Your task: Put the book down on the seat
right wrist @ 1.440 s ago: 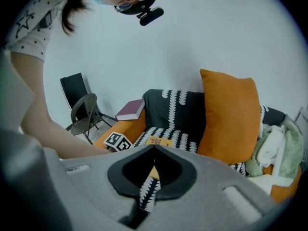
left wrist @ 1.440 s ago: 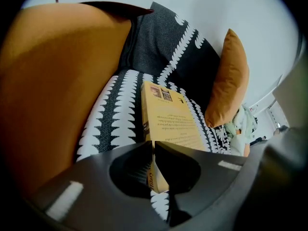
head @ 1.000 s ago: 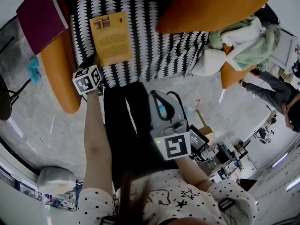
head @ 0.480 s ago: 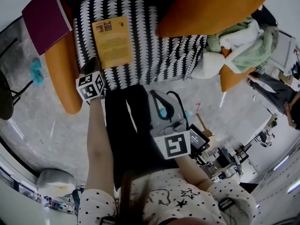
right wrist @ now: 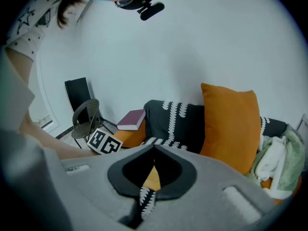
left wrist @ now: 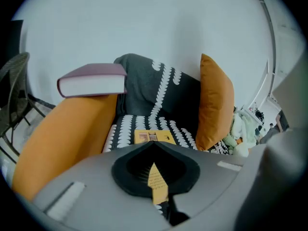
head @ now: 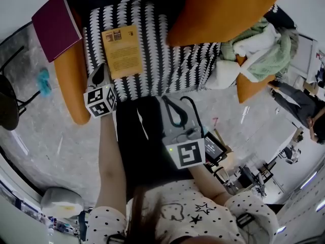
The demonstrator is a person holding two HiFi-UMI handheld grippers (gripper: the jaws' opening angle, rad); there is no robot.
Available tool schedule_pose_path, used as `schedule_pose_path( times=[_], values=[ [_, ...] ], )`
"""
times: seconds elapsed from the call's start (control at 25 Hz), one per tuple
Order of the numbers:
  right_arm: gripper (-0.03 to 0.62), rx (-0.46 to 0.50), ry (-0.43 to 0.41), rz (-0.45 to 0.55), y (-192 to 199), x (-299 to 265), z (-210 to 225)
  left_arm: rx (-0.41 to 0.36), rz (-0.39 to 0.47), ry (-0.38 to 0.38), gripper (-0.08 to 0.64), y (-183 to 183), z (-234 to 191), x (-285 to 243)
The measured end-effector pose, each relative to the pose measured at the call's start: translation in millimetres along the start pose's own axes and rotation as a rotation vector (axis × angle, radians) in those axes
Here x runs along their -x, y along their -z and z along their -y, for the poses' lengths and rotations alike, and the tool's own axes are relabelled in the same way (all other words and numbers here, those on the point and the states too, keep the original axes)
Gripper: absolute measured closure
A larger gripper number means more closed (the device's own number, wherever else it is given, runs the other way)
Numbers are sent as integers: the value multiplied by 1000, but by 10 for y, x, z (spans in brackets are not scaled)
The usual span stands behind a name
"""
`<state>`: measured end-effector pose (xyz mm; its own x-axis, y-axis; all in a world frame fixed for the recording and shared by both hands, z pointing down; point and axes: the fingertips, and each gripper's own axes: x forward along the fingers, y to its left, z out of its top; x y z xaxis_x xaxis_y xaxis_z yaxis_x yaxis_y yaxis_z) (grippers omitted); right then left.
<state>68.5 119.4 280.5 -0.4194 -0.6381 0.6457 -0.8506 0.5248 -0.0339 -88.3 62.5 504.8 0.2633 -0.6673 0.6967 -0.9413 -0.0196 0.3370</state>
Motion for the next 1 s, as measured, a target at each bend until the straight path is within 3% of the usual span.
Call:
schedule_pose_path(
  times=[0.72, 1.0],
  values=[
    [595, 17, -6, 114, -706, 235, 34, -76, 213, 50, 561, -1213, 567, 827],
    [595, 45, -15, 151, -931, 334, 86, -90, 264, 57, 561, -1518, 741, 1070]
  ],
)
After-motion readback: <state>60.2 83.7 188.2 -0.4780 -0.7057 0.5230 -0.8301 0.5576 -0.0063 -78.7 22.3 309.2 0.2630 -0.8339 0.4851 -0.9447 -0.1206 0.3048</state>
